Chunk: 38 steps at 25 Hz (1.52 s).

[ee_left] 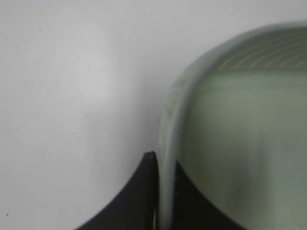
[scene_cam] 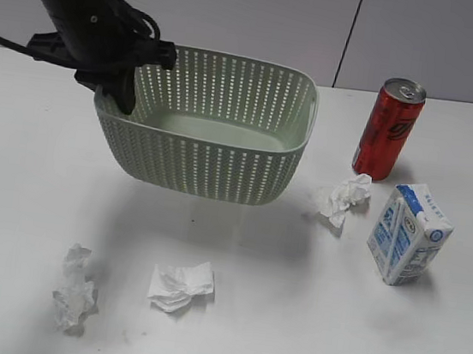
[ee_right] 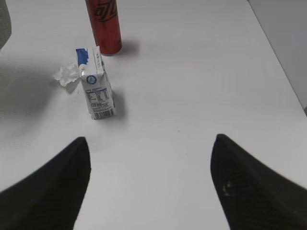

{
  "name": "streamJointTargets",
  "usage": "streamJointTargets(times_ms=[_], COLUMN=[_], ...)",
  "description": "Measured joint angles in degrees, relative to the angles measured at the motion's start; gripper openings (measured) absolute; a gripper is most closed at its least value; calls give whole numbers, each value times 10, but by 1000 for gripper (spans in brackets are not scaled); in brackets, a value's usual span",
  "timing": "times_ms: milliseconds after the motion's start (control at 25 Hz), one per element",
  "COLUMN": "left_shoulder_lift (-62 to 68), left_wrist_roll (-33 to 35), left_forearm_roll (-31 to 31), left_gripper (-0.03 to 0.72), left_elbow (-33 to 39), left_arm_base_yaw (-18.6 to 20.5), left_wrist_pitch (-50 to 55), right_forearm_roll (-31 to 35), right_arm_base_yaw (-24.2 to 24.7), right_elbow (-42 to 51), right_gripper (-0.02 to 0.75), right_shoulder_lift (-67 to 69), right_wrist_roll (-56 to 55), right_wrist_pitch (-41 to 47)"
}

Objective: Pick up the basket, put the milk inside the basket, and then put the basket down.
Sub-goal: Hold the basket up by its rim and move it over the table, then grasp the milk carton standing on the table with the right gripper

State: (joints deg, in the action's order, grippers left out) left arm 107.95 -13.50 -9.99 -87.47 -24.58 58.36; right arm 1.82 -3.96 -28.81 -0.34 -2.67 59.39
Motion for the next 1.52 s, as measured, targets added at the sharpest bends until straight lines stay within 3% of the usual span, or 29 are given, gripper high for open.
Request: streamJointTargets(times_ms=[240,320,520,760,1120,1520], left_shoulder_lift=[0,0,0,0,0,0], left_wrist_roll=[-7,-7,-8,-8,-8,-8], left_forearm_roll=[24,24,24,24,24,24], left_gripper=[-15,-15,-15,-15,-15,-15], left_elbow=[0,0,0,0,0,0], left_arm_base_yaw=[-1,-1,-1,-1,-1,-1], left_wrist_pitch=[-2,-1,-1,-5,-7,-11], right_forearm_roll=[24,41,99,105,11,-3], right_arm_base_yaw=[0,0,-1,-37,-129,-131], right_elbow=[-26,-27,-49,-161,-357,-393], right_gripper=[610,652,674,672,659,629], right_shoulder_lift=[79,135,307,560,889,1094], right_wrist_roll=[32,66,117,157,78,41], right_wrist_pitch=[-119,-169,-248,-209,-77,-74])
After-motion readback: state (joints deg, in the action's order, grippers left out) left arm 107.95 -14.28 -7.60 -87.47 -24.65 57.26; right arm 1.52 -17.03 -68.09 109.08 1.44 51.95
